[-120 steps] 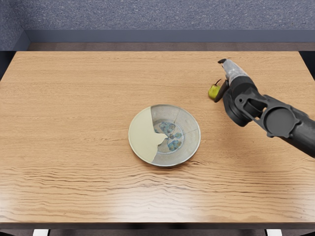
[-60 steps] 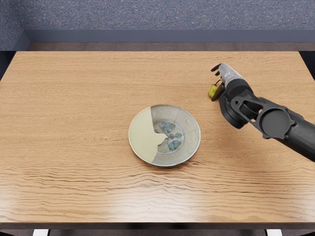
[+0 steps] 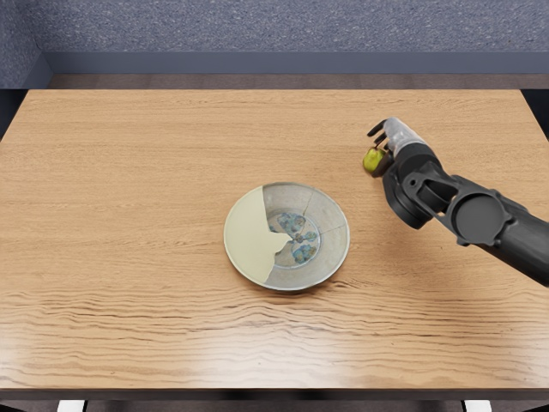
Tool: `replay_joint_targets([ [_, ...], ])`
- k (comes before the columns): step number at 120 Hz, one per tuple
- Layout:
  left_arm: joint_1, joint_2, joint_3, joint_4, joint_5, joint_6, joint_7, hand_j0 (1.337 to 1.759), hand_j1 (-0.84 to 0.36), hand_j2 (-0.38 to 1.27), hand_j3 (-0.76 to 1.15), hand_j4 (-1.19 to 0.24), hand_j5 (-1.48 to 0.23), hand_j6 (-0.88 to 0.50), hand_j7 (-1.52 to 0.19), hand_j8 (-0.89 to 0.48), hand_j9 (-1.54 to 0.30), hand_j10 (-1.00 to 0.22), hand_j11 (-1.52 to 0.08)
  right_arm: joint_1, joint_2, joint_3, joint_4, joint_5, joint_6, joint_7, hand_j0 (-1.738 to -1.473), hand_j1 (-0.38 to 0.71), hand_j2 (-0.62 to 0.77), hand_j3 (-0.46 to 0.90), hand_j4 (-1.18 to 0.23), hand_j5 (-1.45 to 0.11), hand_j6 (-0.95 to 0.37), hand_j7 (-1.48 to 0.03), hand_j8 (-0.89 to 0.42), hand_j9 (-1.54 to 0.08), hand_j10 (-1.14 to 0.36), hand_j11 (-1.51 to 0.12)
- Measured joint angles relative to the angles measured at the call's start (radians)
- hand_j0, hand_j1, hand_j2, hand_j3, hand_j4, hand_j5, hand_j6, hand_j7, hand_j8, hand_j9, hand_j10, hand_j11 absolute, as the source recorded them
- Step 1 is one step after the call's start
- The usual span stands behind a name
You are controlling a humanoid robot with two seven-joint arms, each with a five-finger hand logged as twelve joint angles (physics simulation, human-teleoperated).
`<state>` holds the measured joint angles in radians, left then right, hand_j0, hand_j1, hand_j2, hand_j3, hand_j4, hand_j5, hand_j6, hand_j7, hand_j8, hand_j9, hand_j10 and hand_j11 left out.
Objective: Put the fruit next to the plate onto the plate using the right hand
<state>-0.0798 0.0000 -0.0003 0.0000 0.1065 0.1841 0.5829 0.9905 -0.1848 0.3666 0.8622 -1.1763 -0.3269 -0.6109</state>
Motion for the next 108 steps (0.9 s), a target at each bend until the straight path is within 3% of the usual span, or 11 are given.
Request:
replay_joint_targets([
  [41,0.0,0.0,0.0,0.0,0.0,0.0,0.0,1.658,0.35,0.0,0.0,0.0,0.0,0.01,0.0,0.01,0.0,0.0,0.0,0.0,0.003,0.0,0.0,0.0,0.003,0.0,-1.658,0.23,-0.08,0.0,-0.48,-0.63,-0.48,-0.63,-0.47,-0.63,-0.48,-0.63],
  [70,0.0,0.0,0.0,0.0,0.0,0.0,0.0,1.658,0.35,0.0,0.0,0.0,0.0,0.01,0.0,0.01,0.0,0.0,0.0,-0.001,0.005,0.0,0.0,-0.001,0.005,-0.001,-1.656,0.32,0.02,0.0,-0.55,-0.72,-0.48,-0.71,-0.41,-0.72,-0.55,-0.72],
  [78,0.0,0.0,0.0,0.0,0.0,0.0,0.0,1.658,0.35,0.0,0.0,0.0,0.0,0.01,0.0,0.01,0.0,0.0,0.0,-0.002,0.007,0.0,0.0,-0.004,0.011,-0.001,-1.655,0.35,0.11,0.0,-0.59,-0.74,-0.47,-0.75,-0.39,-0.75,-0.56,-0.75],
  [108,0.0,0.0,0.0,0.0,0.0,0.0,0.0,1.658,0.35,0.0,0.0,0.0,0.0,0.01,0.0,0.01,0.0,0.0,0.0,-0.001,0.009,-0.003,0.0,0.008,0.024,-0.001,-1.649,0.32,0.2,0.0,-0.74,-0.8,-0.5,-0.89,-0.43,-0.84,-0.55,-0.88],
])
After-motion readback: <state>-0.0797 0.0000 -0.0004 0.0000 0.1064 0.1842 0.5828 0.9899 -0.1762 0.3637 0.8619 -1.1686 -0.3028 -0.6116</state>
